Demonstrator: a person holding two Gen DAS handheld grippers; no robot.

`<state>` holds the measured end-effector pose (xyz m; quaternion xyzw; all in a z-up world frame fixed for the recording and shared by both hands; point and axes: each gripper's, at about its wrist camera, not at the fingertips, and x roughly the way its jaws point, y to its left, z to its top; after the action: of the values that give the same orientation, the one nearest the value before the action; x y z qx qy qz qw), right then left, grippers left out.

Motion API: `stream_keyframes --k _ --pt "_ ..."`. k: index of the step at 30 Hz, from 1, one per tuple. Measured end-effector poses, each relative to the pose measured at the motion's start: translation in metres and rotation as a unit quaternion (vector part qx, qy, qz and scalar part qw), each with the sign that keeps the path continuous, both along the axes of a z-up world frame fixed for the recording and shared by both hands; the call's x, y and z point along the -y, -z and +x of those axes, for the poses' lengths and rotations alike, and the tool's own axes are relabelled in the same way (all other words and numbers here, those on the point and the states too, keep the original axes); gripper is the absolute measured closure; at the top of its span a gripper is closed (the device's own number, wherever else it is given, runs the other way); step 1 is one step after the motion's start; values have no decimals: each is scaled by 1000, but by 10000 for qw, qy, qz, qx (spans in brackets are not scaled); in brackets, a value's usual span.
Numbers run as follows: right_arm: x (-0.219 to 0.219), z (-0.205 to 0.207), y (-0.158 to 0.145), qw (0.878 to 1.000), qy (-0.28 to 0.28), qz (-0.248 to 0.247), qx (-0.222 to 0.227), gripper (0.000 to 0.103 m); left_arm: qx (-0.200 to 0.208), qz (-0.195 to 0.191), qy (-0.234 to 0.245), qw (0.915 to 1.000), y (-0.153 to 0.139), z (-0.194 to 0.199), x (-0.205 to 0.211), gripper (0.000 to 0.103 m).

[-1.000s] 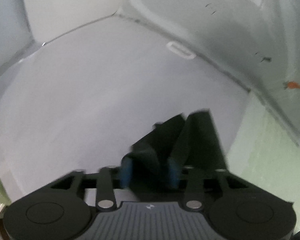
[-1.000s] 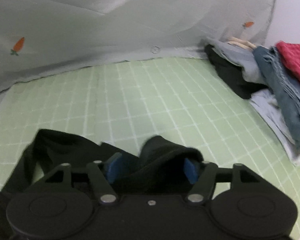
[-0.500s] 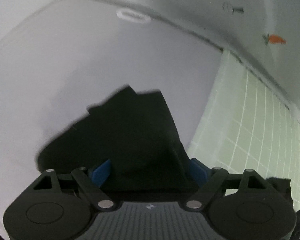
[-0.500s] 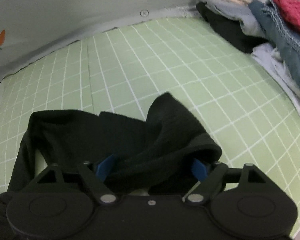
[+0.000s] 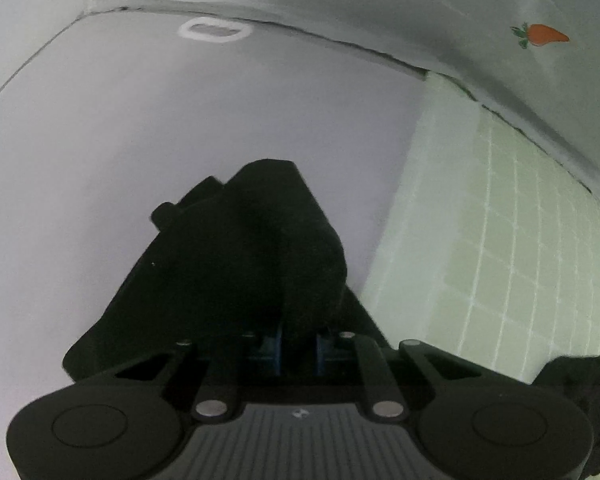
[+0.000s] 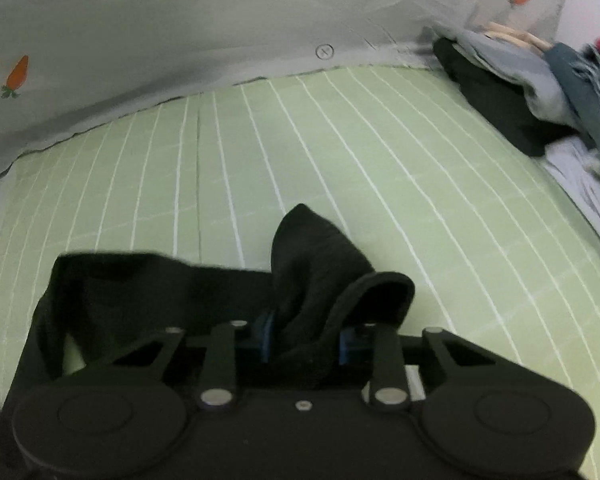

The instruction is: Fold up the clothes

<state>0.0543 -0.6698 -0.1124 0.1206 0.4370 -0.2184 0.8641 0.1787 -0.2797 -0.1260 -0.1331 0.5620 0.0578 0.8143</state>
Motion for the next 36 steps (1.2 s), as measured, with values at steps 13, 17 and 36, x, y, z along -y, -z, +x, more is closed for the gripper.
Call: stream_keyframes --k 13,17,36 --pt "47 65 -27 9967 367 -255 677 85 1072 -310 267 9934 -63 51 24 89" --pt "40 12 -50 9926 589 -551 907 86 1332 -510 -86 9897 -89 -4 -11 90" --pt "-5 -121 -22 9962 818 127 283 34 432 -436 -1234 9905 -67 -178 -113 57"
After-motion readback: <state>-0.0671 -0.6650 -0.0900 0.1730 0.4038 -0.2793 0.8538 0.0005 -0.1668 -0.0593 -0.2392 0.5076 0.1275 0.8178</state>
